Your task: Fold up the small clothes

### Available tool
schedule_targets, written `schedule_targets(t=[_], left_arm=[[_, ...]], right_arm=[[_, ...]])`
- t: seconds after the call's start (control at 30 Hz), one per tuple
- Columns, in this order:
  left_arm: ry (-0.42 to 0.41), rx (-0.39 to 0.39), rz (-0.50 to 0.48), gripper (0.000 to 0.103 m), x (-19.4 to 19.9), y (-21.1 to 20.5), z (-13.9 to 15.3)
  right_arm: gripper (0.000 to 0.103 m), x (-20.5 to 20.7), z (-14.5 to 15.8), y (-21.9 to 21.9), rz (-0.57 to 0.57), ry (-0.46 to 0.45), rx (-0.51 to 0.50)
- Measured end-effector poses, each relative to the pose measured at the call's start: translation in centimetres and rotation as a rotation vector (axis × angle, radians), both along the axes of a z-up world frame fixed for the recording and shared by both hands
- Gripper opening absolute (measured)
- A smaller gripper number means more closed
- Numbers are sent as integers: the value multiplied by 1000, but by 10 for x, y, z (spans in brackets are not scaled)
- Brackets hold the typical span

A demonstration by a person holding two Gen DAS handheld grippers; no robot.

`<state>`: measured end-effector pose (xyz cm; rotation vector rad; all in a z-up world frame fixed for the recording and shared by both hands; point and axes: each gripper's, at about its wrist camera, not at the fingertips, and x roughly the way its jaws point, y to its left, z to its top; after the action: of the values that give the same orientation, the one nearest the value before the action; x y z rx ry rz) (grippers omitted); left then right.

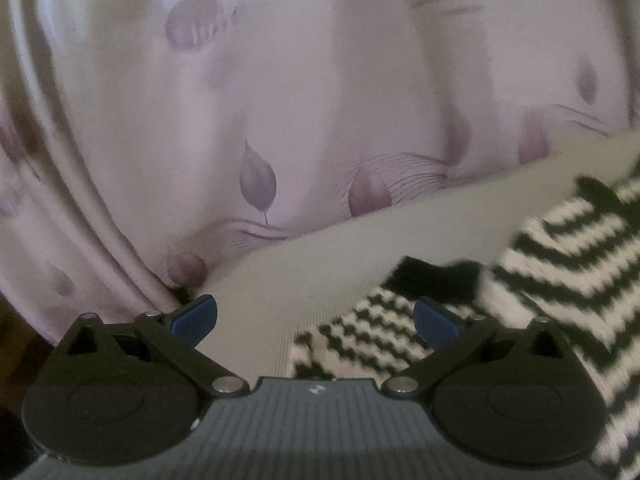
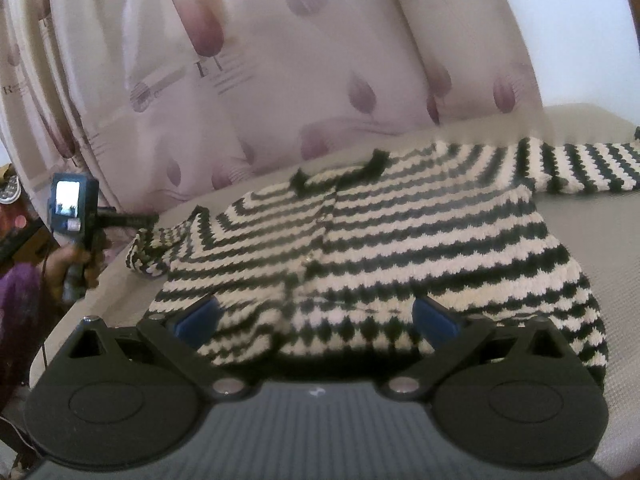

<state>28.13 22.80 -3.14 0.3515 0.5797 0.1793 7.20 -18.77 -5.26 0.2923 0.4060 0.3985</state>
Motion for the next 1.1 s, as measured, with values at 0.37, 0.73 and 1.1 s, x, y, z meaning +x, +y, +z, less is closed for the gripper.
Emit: schedule_targets(t=[0.37, 0.73, 1.1], left_arm=[[274, 16, -217, 95, 88, 20, -29], [310, -242, -278, 9, 93, 44, -31], [-145, -290, 298, 7, -59, 100, 64]], right_arm=[[103, 17, 0, 10, 4, 47, -25], [103, 24, 3, 23, -8, 66, -45], [103, 13, 10, 30, 27, 31, -30]])
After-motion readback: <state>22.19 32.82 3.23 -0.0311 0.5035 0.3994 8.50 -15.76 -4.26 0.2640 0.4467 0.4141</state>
